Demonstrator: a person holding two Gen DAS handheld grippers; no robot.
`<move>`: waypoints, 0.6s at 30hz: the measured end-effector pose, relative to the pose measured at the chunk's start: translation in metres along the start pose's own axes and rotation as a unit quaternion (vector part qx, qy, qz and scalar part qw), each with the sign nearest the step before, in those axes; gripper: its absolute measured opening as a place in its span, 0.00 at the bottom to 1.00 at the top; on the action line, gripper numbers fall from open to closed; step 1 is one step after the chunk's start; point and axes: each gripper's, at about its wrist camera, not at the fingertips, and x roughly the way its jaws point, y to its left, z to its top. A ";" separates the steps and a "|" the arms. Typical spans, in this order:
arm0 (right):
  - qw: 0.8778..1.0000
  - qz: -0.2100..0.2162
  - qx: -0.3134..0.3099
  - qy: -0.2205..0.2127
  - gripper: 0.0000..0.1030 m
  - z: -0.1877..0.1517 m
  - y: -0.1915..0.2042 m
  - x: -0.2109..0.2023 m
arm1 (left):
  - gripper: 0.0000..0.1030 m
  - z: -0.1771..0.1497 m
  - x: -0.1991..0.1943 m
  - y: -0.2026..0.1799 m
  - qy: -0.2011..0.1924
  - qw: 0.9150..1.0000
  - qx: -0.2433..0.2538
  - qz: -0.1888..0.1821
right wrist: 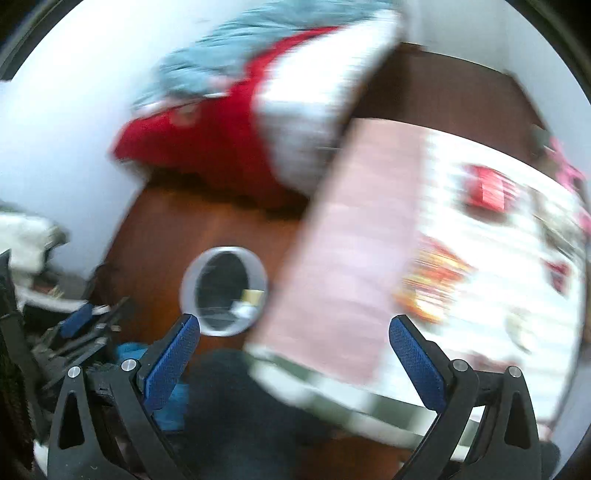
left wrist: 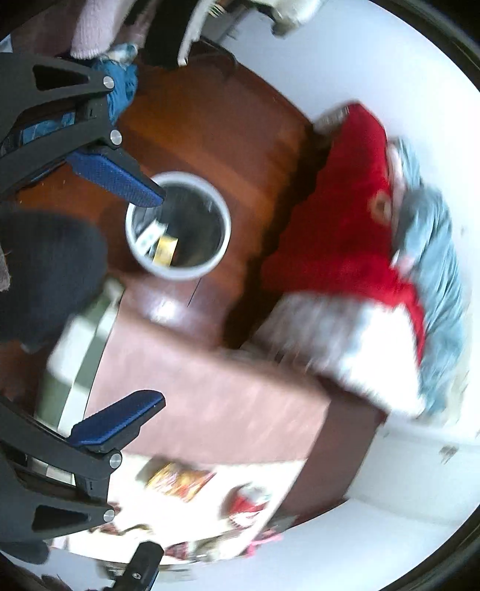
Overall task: Collect trash
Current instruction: 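Withdraw both tools from the bin back toward the table, then grasp the orange snack bag with the left tool while the right tool grasps the brown wrapper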
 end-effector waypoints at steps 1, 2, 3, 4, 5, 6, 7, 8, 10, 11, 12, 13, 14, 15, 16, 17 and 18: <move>0.999 -0.023 0.030 0.009 1.00 -0.007 -0.037 0.001 | 0.98 -0.005 0.010 -0.022 0.008 1.000 0.013 -0.009; 0.997 -0.039 0.059 0.018 1.00 -0.015 -0.071 0.005 | 0.98 -0.009 0.017 -0.041 0.015 1.000 0.022 -0.015; 0.996 -0.048 0.075 0.024 1.00 -0.021 -0.093 0.008 | 0.98 -0.016 0.024 -0.061 0.023 0.999 0.032 -0.022; 0.992 -0.065 0.101 0.036 1.00 -0.029 -0.123 0.015 | 0.98 -0.023 0.037 -0.082 0.034 0.998 0.046 -0.029; 0.989 -0.073 0.118 0.044 1.00 -0.036 -0.144 0.022 | 0.98 -0.028 0.045 -0.096 0.041 0.997 0.054 -0.031; 0.986 -0.077 0.138 0.055 1.00 -0.045 -0.166 0.031 | 0.98 -0.033 0.054 -0.112 0.050 0.996 0.064 -0.034; 0.983 -0.080 0.155 0.065 1.00 -0.053 -0.183 0.041 | 0.98 -0.039 0.066 -0.127 0.062 0.995 0.074 -0.038; 0.980 -0.077 0.171 0.073 1.00 -0.061 -0.198 0.050 | 0.98 -0.044 0.071 -0.137 0.068 0.994 0.079 -0.042; 0.977 -0.064 0.191 0.072 1.00 -0.074 -0.214 0.063 | 0.98 -0.054 0.080 -0.154 0.079 0.992 0.090 -0.048; 0.976 -0.055 0.201 0.068 1.00 -0.080 -0.220 0.069 | 0.98 -0.060 0.085 -0.160 0.084 0.991 0.096 -0.049; 0.975 -0.050 0.207 0.064 1.00 -0.086 -0.223 0.073 | 0.98 -0.063 0.088 -0.165 0.088 0.990 0.101 -0.051; 0.974 -0.039 0.214 0.058 0.97 -0.090 -0.226 0.076 | 0.98 -0.066 0.091 -0.169 0.091 0.989 0.105 -0.052; 0.974 -0.029 0.219 0.055 0.95 -0.093 -0.227 0.082 | 0.98 -0.069 0.094 -0.170 0.093 0.988 0.108 -0.052; 0.974 -0.025 0.220 0.054 0.91 -0.095 -0.227 0.086 | 0.98 -0.070 0.095 -0.172 0.096 0.988 0.111 -0.053; 0.974 -0.018 0.222 0.049 0.89 -0.097 -0.226 0.090 | 0.98 -0.070 0.096 -0.174 0.098 0.987 0.115 -0.053; 0.974 -0.016 0.221 0.044 0.89 -0.098 -0.225 0.094 | 0.98 -0.071 0.095 -0.173 0.099 0.987 0.117 -0.054; 0.975 -0.020 0.217 0.039 0.89 -0.098 -0.223 0.096 | 0.98 -0.070 0.095 -0.173 0.100 0.986 0.119 -0.055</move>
